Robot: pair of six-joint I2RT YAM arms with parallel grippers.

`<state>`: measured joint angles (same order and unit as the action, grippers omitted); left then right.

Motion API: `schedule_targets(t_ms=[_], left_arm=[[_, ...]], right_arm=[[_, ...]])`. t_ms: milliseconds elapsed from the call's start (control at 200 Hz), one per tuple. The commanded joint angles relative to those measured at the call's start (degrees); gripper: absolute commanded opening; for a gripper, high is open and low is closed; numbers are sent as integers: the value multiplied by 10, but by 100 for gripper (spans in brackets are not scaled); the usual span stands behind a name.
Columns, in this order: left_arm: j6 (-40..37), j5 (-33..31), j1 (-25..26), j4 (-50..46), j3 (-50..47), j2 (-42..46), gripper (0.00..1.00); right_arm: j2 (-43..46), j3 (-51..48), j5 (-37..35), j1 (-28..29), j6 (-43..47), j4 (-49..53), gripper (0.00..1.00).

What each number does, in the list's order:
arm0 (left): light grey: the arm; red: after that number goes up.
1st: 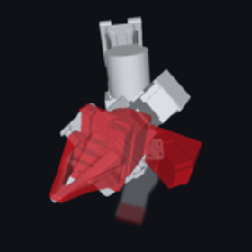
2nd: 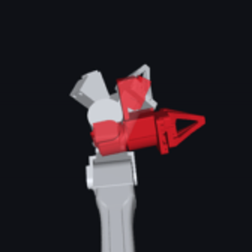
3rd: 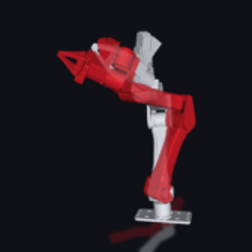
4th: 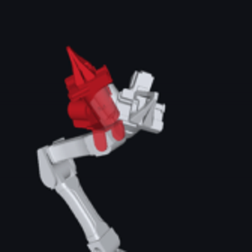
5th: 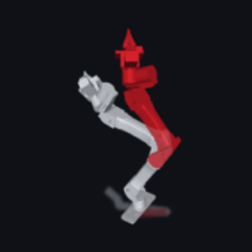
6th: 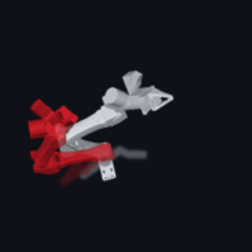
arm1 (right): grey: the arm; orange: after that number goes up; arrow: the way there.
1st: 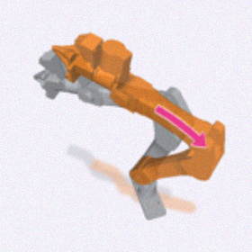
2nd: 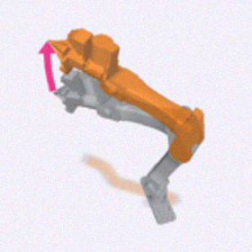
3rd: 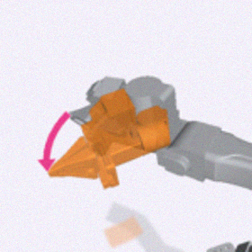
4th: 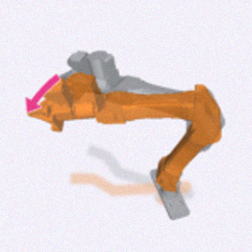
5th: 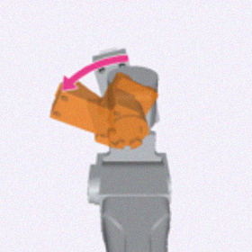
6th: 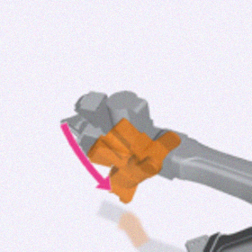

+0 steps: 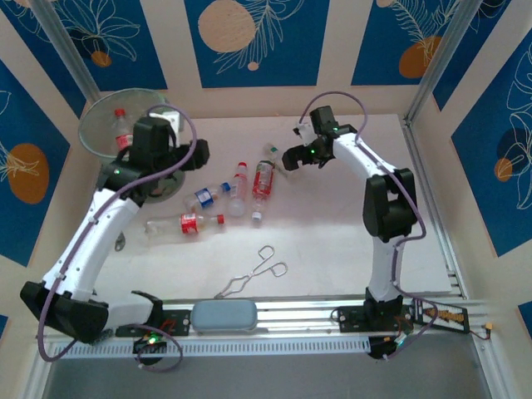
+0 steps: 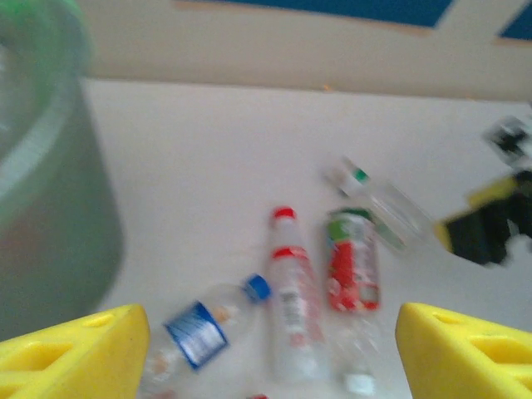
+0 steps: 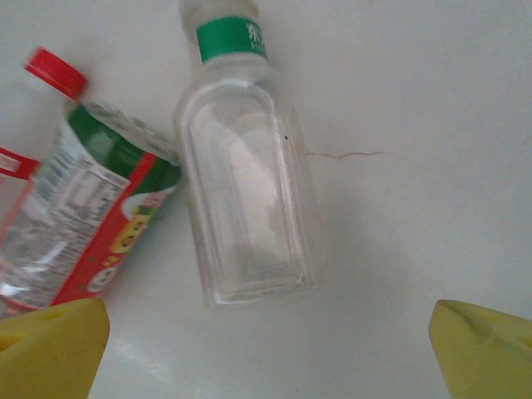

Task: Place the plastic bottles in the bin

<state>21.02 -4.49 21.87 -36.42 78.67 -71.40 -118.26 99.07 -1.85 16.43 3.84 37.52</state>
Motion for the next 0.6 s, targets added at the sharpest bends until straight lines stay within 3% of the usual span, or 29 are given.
schedule_targets(t_ms=[0,325,470,595], left_arm=[[73,81,21,94,-74,7,78],[176,150,52,243,-183,-11,84],[208,135,55,276,-205,-19,86],[239,136,56,322,-225,-26,86]], right_arm=[[-34,54,-26,12,58,24,99],[-136,147,-34,28,67,68,95],[-162,171,-2,32,52,86,89],[-173,169,-16,38,48,82,85]])
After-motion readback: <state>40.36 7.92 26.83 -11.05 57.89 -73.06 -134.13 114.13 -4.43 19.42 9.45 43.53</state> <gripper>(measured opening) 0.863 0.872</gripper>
